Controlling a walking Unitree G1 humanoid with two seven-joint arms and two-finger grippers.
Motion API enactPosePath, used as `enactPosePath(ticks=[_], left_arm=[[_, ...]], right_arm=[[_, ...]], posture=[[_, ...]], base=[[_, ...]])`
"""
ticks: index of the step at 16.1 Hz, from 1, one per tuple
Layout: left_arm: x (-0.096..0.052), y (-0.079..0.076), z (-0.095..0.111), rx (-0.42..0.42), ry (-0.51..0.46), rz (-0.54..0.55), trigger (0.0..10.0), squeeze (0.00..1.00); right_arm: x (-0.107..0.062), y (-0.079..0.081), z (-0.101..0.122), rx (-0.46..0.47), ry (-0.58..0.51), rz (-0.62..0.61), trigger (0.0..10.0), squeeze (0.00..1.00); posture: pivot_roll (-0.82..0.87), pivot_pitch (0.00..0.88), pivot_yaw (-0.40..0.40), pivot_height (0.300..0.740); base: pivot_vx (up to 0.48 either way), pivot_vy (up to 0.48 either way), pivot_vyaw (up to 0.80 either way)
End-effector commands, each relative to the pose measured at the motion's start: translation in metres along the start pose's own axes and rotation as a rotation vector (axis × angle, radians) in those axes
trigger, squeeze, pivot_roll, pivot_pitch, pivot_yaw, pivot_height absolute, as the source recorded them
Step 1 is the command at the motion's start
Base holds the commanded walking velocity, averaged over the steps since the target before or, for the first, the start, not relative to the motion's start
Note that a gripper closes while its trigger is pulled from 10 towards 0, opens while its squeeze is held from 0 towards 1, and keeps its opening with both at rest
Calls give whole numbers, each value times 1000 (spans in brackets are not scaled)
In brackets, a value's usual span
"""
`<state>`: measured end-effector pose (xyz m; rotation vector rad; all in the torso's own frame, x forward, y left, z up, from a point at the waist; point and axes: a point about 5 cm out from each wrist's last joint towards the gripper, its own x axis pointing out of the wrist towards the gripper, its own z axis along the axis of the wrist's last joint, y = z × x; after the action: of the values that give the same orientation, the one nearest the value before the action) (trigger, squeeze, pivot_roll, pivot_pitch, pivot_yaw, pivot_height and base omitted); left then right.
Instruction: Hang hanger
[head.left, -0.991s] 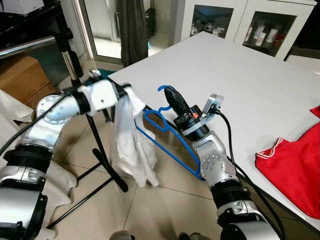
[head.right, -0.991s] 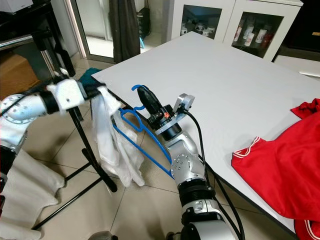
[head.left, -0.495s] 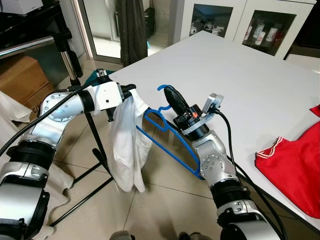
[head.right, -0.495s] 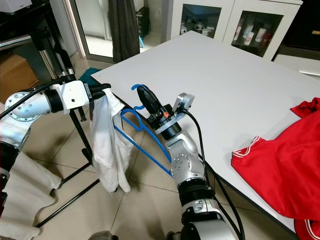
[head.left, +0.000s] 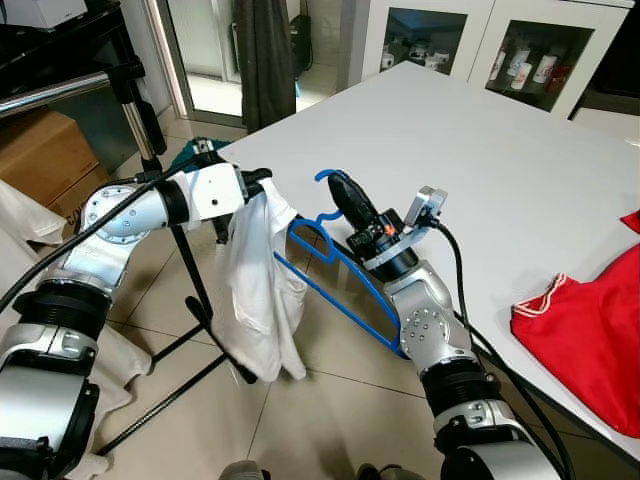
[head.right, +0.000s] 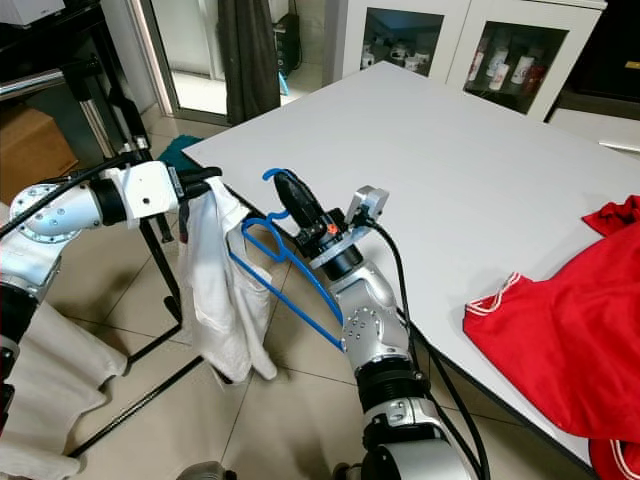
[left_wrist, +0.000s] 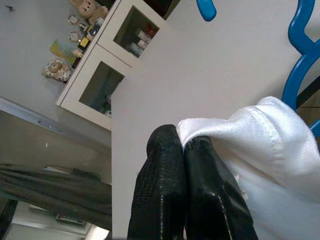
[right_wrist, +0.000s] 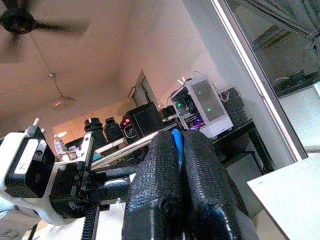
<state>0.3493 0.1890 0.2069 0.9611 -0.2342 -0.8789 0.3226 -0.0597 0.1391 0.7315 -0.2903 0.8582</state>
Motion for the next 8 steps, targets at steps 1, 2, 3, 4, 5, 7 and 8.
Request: enactPosePath(ticks=[1, 2, 3, 4, 5, 7, 8], left_arm=[[2, 5, 5, 26, -13, -3, 10000, 0], [2, 5, 5, 26, -13, -3, 10000, 0], [3, 5, 5, 29, -17, -5, 10000, 0], [10, 3, 8, 21, -26, -9, 10000, 0], [10, 3, 8, 21, -26, -9, 10000, 0], [16, 3, 4, -136, -35, 145, 10000, 0], [15, 0, 2, -215, -59, 220, 10000, 0]], right_arm=[[34, 26, -1, 41, -73, 97, 10000, 0], [34, 26, -1, 41, -73, 97, 10000, 0], [35, 26, -1, 41, -74, 98, 10000, 0], [36, 27, 2, 40, -89, 103, 10000, 0], [36, 27, 2, 40, -89, 103, 10000, 0], [36, 29, 6, 21, -104, 109, 10000, 0], [34, 28, 7, 19, -104, 104, 10000, 0]], posture=[[118, 0, 26, 740], [118, 0, 26, 740], [118, 0, 26, 740], [115, 0, 39, 740], [115, 0, 39, 740], [109, 0, 38, 740], [110, 0, 35, 740]], base=[[0, 0, 0], [0, 0, 0], [0, 0, 0], [0, 0, 0], [0, 0, 0], [0, 0, 0], [0, 0, 0]])
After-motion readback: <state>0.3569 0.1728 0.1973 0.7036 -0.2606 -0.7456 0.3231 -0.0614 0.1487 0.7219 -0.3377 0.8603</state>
